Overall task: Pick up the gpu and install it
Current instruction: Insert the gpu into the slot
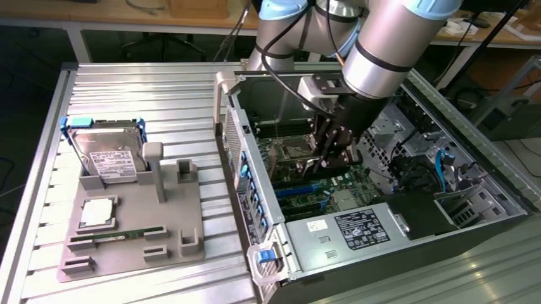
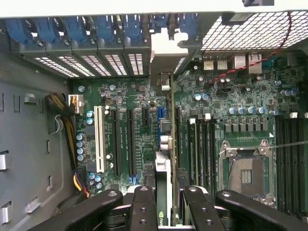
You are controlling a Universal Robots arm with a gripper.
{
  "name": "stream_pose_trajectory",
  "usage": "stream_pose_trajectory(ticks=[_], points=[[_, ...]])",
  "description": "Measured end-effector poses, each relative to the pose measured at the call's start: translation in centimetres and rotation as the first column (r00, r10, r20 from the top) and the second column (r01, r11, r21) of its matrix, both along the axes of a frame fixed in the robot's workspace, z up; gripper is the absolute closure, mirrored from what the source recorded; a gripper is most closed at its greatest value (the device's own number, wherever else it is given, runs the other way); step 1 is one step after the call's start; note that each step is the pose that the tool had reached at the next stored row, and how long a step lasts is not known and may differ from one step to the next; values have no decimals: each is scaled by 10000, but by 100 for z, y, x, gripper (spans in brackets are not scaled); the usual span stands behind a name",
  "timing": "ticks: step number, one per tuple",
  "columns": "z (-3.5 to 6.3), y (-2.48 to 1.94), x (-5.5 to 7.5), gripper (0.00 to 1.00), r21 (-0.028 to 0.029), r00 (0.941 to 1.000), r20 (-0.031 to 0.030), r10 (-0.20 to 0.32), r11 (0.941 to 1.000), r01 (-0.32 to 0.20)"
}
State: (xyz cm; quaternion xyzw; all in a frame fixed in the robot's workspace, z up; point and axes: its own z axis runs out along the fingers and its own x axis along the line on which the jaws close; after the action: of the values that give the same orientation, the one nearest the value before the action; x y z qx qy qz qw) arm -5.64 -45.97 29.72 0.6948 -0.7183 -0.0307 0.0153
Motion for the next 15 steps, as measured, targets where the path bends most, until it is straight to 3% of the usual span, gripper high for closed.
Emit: stream_pose_trajectory(ticks=[15], points=[[-146, -33, -102, 73, 21, 10000, -1, 4, 10000, -4]])
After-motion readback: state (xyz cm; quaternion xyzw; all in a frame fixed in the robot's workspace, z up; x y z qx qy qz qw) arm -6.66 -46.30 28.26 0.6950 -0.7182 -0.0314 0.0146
